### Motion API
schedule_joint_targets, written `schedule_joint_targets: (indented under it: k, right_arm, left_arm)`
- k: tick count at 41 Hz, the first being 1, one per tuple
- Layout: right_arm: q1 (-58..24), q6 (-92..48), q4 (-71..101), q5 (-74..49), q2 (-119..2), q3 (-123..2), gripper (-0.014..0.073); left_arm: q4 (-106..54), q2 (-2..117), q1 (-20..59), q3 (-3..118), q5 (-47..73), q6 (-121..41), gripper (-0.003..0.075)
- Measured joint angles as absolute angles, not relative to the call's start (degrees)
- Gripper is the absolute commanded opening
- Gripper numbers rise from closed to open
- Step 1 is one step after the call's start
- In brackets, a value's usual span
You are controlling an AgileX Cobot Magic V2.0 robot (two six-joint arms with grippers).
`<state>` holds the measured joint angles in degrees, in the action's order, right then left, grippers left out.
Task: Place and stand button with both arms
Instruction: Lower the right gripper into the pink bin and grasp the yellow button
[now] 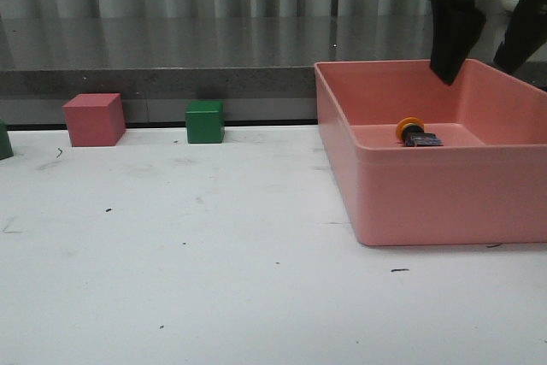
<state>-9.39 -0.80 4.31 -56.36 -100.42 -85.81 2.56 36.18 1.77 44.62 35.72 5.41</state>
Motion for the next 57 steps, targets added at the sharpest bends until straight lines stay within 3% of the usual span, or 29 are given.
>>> schedule_joint_targets:
  k: [36,38,46,57]
  right_arm:
    - [-9.4,10.0,0.0,-65.8,-136.7,-121.4,0.0555]
    - [-9.4,10.2,0.0,-66.3,-137.6,-122.0,0.0523]
    - [-9.4,10.6,0.3,-67.5,-138.0,-123.4,0.023]
    - [-9.5,10.6,0.0,-70.2,-135.9,-124.8,0.0197]
  left_arm:
    - [2.6,36.2,1.8,44.6,35.7,5.4,0.0366]
    - [2.6,36.2,1.8,44.6,35.7,5.4,0.0366]
    - [2.6,36.2,1.8,44.6,35.7,5.4,0.0366]
    - [2.6,36.2,1.8,44.6,35.7,5.4,0.0366]
